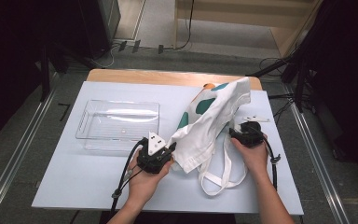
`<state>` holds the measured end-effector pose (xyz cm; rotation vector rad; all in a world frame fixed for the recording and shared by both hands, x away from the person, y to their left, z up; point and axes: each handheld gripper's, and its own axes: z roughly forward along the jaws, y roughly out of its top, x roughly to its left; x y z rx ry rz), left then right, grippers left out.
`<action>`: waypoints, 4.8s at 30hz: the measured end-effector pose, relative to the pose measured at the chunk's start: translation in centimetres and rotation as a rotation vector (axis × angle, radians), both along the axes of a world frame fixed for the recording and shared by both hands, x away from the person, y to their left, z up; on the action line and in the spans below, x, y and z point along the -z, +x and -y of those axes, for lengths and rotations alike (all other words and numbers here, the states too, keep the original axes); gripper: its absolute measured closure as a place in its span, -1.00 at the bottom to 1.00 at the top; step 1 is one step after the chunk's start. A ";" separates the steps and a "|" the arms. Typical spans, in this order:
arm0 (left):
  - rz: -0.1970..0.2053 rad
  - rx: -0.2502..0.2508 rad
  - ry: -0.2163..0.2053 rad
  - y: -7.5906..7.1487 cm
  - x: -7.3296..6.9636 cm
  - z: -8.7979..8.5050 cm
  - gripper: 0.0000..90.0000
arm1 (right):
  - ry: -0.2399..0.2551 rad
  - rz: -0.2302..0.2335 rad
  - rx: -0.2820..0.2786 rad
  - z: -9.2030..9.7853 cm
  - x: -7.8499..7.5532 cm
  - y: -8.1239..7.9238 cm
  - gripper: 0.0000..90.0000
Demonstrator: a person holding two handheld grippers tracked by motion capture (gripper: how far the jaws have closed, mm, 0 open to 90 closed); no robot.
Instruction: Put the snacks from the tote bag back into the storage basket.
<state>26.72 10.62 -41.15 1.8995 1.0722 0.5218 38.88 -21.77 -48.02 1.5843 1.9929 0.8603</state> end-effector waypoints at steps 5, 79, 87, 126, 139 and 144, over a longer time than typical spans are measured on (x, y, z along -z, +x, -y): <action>-0.008 0.001 -0.007 0.0 0.0 -0.1 0.87 | 0.048 0.000 0.043 1.1 0.0 -0.1 1.00; -0.049 -0.011 -0.207 4.7 0.3 -0.4 0.88 | 0.394 0.365 0.049 11.0 -3.6 -7.0 0.67; 0.002 0.038 -0.263 3.5 -1.9 0.0 0.89 | 0.276 0.582 0.024 8.6 -5.5 -11.8 0.70; 0.045 -0.069 -0.063 -2.3 1.5 2.1 -0.65 | 0.239 0.666 0.074 7.3 -5.6 -17.1 0.67; 0.205 -0.012 -0.171 -1.6 -3.4 1.3 -0.03 | 0.201 0.658 0.091 7.6 -5.1 -17.5 0.65; 0.219 0.026 -0.172 -1.3 -3.9 1.7 0.22 | 0.190 0.652 0.103 7.4 -5.2 -17.6 0.51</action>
